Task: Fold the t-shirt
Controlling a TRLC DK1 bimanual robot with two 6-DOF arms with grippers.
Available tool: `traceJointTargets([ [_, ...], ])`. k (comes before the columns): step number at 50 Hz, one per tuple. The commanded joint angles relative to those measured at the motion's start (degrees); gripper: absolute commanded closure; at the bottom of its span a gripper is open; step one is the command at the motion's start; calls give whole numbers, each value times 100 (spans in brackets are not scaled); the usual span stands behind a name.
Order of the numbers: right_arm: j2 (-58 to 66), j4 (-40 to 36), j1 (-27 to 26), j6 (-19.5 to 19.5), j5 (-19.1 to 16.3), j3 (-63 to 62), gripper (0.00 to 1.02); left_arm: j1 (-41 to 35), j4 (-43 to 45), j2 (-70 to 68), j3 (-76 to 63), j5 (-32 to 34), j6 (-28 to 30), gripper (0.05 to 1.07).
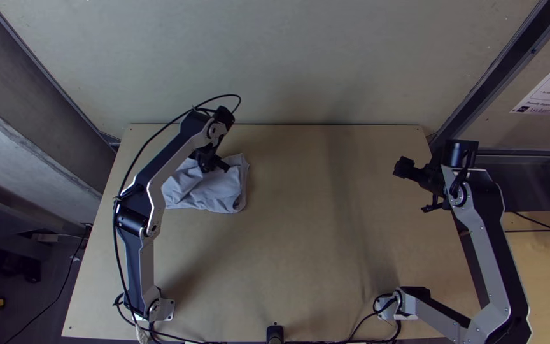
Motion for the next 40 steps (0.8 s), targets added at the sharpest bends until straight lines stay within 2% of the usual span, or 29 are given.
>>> traceJointTargets([
  [1, -106, 51, -43, -97, 21, -206, 4, -270, -150, 209, 394, 532, -318, 9],
  [5, -141, 86, -17, -88, 21, -321, 4, -314, -194, 464, 991, 1930, -819, 9],
  [8, -185, 130, 19, -79, 21, -426, 4, -270, -45, 587, 1229, 3072, -1425, 9],
  [11, -238, 183, 54, -70, 21, -514, 4, -182, 184, 675, 1229, 3863, -2269, 9],
  [13, -247, 183, 107, -62, 21, -549, 4, -95, 272, 728, 1229, 4496, -2532, 9],
  [15, -265, 183, 150, -62, 21, -567, 4, -33, 439, 754, 1229, 4786, -2761, 9],
  [21, -352, 192, 150, -97, 21, -584, 4, 160, 667, 692, 1229, 4962, -2858, 9],
  [28, -396, 192, 124, -193, 29, -540, 4, 257, 658, 455, 1132, 4672, -2594, 9],
  [34, -414, 192, 98, -264, 29, -435, 4, 362, 658, 139, 1132, 4672, -2488, 9],
  [40, -396, 192, 124, -264, 29, -268, 4, 459, 553, -160, 1097, 4408, -2128, 9],
])
